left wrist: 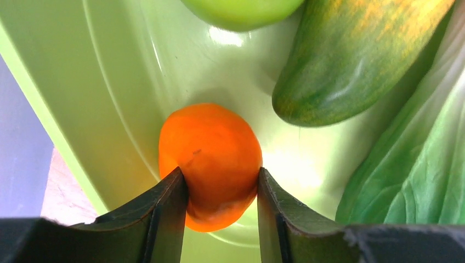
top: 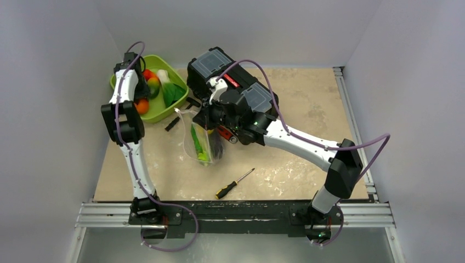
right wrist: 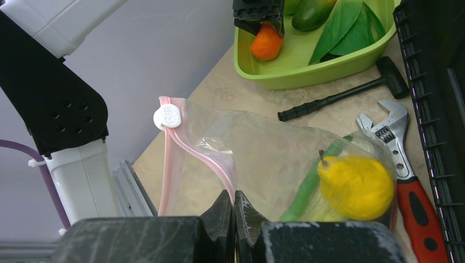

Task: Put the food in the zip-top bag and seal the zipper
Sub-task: Pick up the fake fruit from the bin, then place the fake fruit in the zipper food storage bag.

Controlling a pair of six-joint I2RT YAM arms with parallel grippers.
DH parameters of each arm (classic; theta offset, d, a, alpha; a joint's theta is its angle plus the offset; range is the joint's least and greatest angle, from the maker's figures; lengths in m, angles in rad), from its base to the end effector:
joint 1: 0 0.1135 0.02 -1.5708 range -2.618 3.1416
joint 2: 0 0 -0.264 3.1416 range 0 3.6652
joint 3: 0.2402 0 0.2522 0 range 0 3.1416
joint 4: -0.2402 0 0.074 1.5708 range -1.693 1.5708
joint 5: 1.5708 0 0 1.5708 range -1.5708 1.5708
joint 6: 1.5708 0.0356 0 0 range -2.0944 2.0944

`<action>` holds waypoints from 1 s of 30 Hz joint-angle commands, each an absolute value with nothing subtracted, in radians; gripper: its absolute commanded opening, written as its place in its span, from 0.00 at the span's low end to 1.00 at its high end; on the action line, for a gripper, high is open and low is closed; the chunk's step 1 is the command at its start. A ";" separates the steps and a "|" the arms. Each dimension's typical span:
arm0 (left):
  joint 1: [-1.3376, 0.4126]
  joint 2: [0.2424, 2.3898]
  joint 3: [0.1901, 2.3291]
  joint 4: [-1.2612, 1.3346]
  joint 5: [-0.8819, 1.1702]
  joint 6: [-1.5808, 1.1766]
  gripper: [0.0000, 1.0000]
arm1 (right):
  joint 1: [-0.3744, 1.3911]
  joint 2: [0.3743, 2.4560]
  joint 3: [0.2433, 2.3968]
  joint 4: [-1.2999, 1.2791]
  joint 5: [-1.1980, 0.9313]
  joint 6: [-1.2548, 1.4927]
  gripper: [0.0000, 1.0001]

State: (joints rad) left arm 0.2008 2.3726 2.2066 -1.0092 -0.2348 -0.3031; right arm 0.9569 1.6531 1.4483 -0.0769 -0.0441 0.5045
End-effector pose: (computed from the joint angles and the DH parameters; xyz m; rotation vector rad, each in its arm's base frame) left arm 0.4913 0.1085 0.2156 -0.7406 2.6189 0.2926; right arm 0.2286 0.3270 0.3551 -0.4782 1.9309 1.0304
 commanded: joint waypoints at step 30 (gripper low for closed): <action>0.054 0.677 1.148 -0.661 0.786 -0.686 0.00 | 0.951 1.664 1.573 -0.118 -0.056 0.548 0.00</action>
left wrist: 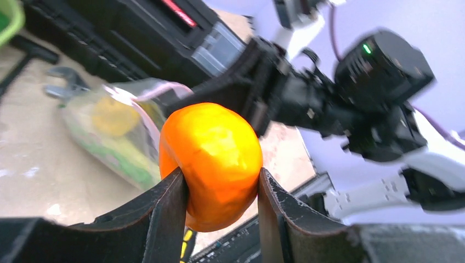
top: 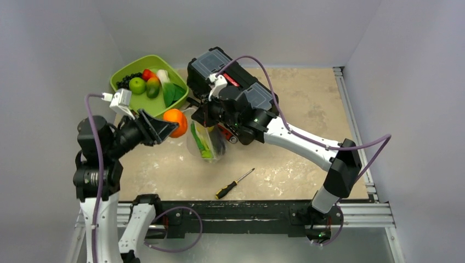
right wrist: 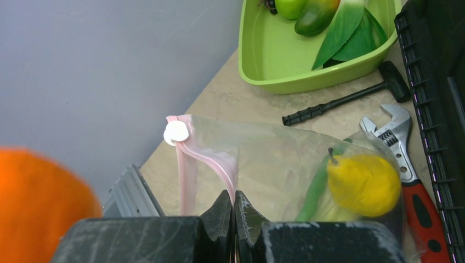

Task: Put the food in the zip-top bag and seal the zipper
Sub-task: Place the fake fruit in the zipper food storage bag.

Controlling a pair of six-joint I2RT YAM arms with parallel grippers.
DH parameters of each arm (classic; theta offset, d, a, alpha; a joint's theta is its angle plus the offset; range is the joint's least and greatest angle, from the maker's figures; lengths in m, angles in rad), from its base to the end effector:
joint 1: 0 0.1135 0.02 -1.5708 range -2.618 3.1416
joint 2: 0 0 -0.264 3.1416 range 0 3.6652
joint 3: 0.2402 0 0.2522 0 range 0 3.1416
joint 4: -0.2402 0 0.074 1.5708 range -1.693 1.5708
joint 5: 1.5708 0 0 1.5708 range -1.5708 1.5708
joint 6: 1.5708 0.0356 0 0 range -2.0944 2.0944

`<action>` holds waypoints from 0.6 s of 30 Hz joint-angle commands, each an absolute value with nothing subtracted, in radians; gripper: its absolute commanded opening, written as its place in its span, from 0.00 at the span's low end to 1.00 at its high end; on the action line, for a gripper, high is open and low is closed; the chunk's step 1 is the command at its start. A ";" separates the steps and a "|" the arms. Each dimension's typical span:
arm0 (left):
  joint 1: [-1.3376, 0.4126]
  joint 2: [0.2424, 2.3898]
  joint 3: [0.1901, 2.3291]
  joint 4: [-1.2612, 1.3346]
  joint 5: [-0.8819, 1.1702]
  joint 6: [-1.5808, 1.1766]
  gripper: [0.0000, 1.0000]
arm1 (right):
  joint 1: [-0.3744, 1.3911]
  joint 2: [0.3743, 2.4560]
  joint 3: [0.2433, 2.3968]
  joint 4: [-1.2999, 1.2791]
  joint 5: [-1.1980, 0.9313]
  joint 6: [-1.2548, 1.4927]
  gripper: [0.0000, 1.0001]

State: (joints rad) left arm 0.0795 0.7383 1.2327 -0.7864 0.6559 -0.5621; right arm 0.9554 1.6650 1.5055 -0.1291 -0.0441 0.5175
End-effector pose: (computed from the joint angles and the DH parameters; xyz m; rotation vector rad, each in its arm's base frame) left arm 0.1112 -0.0129 0.4308 -0.1390 1.9010 -0.9389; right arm 0.2304 0.3285 0.3655 -0.4661 1.9433 1.0342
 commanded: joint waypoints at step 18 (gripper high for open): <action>-0.349 0.782 1.114 -0.823 0.282 -0.561 0.00 | 0.950 1.640 1.618 -0.113 -0.144 0.611 0.00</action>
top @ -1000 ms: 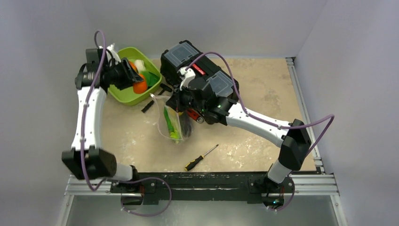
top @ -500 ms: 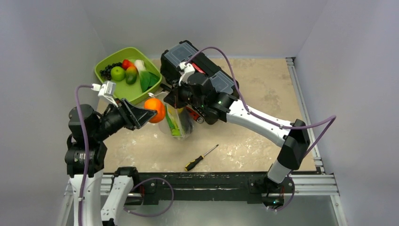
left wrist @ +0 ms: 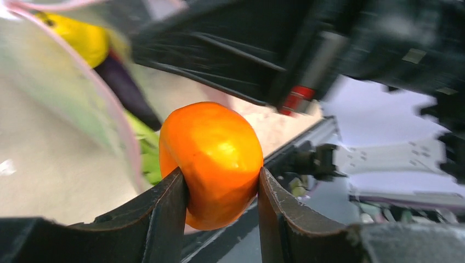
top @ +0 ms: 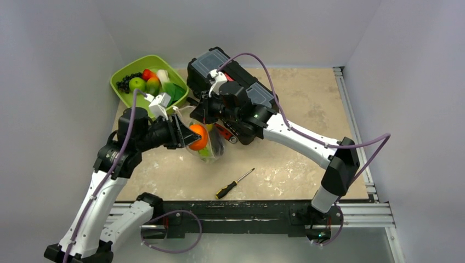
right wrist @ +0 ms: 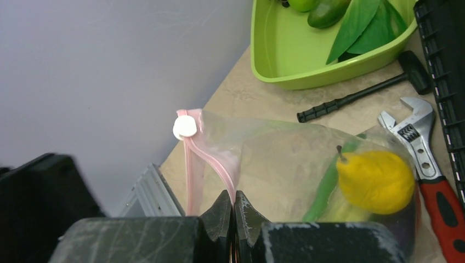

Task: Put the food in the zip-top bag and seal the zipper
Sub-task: Place the fake fruit in the zipper food storage bag.

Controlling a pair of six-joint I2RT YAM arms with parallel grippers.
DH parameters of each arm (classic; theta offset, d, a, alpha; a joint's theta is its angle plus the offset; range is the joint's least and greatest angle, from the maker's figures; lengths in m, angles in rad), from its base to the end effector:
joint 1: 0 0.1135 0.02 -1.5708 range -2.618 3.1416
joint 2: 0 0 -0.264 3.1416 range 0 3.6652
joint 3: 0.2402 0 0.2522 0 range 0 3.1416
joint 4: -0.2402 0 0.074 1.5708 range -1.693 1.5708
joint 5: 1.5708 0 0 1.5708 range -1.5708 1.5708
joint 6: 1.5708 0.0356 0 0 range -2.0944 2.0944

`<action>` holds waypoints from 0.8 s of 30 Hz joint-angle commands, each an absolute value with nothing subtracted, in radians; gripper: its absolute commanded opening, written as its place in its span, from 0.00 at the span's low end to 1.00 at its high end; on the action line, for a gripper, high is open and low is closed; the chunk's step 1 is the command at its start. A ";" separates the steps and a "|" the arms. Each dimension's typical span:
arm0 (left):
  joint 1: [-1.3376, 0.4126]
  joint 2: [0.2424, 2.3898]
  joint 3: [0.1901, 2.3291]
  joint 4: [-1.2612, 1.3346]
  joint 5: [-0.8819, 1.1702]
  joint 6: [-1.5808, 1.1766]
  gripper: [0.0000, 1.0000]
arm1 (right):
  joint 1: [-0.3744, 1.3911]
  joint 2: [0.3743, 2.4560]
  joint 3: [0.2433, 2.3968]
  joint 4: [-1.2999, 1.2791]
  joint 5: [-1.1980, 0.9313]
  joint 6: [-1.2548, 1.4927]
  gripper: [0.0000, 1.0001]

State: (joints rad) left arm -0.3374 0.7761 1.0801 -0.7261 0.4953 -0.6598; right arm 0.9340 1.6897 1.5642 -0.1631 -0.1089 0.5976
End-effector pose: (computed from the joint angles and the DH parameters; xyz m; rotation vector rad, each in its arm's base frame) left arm 0.1298 -0.0635 0.3859 0.0021 2.1219 -1.1130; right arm 0.2387 0.3293 0.3734 -0.4200 1.9819 1.1265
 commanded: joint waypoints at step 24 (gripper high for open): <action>-0.348 0.785 1.256 -0.847 0.290 -0.500 0.72 | 0.946 1.615 1.581 -0.088 -0.160 0.624 0.00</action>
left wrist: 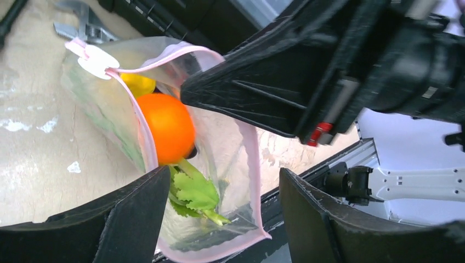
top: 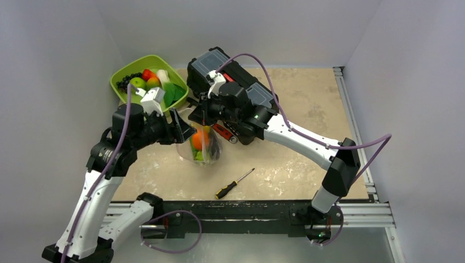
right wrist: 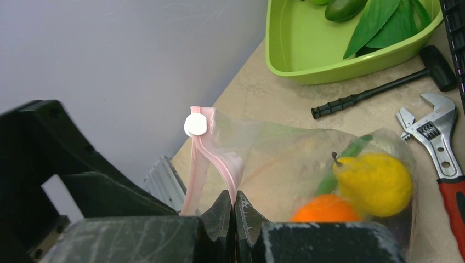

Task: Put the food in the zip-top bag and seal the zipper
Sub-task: Place the fake fruit in the zipper food storage bag, then pick up the fake fruit from the bin.

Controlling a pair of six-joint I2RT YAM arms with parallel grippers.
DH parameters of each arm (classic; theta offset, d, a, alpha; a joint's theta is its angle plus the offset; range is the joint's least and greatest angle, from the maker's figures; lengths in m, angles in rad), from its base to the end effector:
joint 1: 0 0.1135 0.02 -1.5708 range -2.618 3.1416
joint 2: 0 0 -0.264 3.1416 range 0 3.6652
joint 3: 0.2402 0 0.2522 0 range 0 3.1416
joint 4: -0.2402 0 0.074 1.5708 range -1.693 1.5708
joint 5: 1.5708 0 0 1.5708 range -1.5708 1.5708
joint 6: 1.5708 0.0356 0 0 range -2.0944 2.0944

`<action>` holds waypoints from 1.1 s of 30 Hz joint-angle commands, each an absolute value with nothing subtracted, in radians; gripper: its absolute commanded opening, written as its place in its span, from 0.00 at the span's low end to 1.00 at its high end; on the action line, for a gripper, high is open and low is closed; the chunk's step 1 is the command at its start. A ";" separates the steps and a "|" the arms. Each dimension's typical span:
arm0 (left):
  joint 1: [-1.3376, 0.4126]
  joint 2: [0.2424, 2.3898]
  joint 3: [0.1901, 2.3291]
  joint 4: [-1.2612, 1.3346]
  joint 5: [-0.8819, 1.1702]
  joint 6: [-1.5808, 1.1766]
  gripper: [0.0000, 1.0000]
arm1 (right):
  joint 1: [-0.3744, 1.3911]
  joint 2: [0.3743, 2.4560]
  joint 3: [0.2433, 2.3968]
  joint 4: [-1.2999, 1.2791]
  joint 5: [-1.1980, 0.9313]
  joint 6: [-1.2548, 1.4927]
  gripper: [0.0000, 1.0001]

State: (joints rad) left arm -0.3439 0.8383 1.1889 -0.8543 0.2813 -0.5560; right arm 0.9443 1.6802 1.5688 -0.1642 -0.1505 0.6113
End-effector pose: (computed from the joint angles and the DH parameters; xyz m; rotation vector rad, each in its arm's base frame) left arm 0.1357 -0.0591 0.3980 -0.0489 2.1626 -0.8286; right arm 0.2326 0.3304 0.3786 -0.4494 1.9774 1.1834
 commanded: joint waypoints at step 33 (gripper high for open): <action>0.199 1.362 1.129 -0.064 -0.078 -0.785 0.98 | 0.926 1.607 1.572 -0.152 -0.089 0.545 0.00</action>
